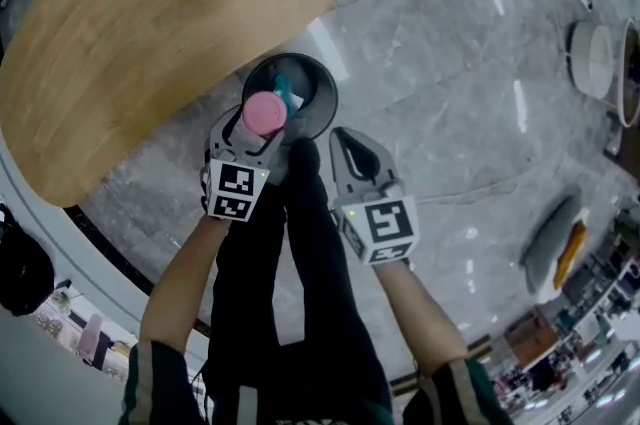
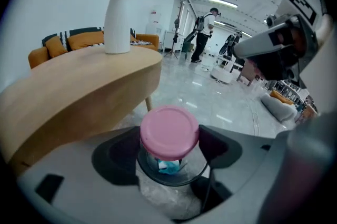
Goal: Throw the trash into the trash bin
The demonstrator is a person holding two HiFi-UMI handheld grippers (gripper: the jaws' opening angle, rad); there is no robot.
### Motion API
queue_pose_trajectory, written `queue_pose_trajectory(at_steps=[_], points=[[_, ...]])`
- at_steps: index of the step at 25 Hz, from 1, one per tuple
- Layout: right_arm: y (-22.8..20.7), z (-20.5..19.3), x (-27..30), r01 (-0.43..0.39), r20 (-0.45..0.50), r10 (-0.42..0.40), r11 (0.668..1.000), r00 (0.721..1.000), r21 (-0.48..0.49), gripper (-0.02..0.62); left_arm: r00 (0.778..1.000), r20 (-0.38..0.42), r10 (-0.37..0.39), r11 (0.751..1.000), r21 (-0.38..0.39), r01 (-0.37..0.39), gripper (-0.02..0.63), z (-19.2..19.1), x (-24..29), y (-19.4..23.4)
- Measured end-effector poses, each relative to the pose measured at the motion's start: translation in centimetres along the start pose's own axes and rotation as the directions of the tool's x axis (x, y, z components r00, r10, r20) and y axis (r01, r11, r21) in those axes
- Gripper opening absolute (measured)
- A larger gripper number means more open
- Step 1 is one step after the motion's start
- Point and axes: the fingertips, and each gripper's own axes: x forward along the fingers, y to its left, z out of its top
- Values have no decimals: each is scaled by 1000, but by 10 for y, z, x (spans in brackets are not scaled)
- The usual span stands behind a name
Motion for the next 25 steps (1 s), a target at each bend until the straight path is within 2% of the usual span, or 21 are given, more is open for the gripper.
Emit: queue_pose_trajectory(at_steps=[2, 5, 9, 12, 15, 19, 25], points=[[-6, -8, -1, -3, 0, 3, 1000, 1000, -2, 0, 999, -45, -13, 999, -35, 12, 353, -13, 18, -7], [-12, -17, 1, 2, -15, -1, 1000, 1000, 13, 0, 994, -108, -23, 990, -139, 8, 353, -32, 42, -12], [-16, -23, 2, 6, -28, -5, 1000, 1000, 28, 0, 981, -196, 10, 977, -208, -52, 353, -55, 70, -10], [-11, -23, 3, -9, -37, 9, 1000, 999, 5, 0, 971, -237, 32, 976, -202, -82, 353, -63, 83, -7], [-3, -19, 9, -39, -22, 39, 999, 999, 8, 0, 963, -269, 18, 977, -198, -74, 353, -68, 90, -4], [-9, -26, 10, -19, -68, 21, 999, 997, 33, 0, 962, -272, 27, 983, -170, -76, 354, -70, 92, -1], [-1, -21, 14, -27, -36, 28, 999, 999, 20, 0, 962, -269, 45, 985, -147, -88, 354, -76, 76, 6]])
